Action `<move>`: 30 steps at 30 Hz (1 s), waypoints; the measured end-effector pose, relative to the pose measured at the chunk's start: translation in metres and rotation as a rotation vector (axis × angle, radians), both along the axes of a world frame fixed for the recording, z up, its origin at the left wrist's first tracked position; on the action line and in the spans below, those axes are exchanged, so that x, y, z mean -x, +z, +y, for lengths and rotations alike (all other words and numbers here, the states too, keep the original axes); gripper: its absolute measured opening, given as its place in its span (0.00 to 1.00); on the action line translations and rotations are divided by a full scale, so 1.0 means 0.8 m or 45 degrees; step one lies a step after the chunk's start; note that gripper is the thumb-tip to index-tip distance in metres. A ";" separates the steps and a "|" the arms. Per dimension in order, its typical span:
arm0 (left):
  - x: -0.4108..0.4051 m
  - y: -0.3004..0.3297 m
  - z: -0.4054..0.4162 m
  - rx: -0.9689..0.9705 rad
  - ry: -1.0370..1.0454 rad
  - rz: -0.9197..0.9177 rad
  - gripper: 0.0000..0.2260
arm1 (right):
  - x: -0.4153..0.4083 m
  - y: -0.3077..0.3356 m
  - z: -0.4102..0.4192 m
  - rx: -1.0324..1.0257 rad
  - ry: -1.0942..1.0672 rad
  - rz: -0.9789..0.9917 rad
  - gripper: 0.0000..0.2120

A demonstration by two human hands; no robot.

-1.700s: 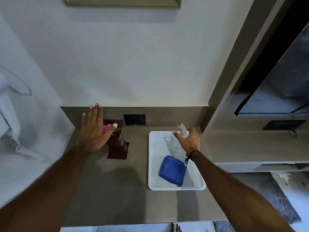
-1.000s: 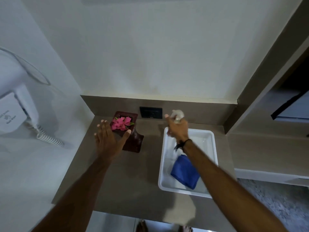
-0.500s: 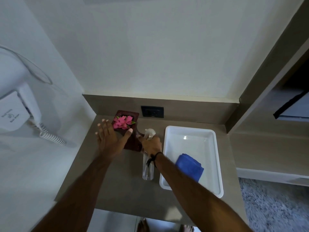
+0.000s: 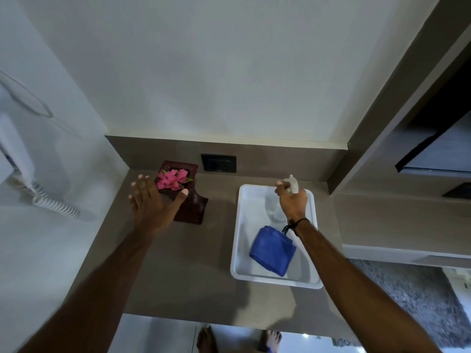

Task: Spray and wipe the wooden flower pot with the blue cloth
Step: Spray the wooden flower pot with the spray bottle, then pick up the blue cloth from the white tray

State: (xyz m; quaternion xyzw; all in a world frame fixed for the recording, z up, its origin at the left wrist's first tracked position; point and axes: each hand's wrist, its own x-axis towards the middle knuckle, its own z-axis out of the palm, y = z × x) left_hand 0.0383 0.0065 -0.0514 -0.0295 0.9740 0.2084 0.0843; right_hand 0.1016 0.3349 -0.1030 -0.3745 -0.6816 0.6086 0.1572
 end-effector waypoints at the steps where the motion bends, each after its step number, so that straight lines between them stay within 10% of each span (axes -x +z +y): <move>1: 0.000 0.000 0.000 -0.004 0.005 -0.001 0.57 | -0.001 -0.004 0.004 -0.027 0.001 -0.003 0.12; 13: -0.005 0.006 0.003 -0.039 -0.016 -0.002 0.56 | -0.074 -0.042 0.007 -0.178 0.213 -0.384 0.44; 21: -0.005 0.005 0.000 -0.072 -0.044 -0.007 0.56 | -0.108 -0.053 -0.020 -0.648 0.887 -0.842 0.32; 30: -0.007 0.010 0.002 -0.078 -0.042 -0.047 0.56 | -0.096 -0.042 -0.011 -0.161 0.833 -0.849 0.32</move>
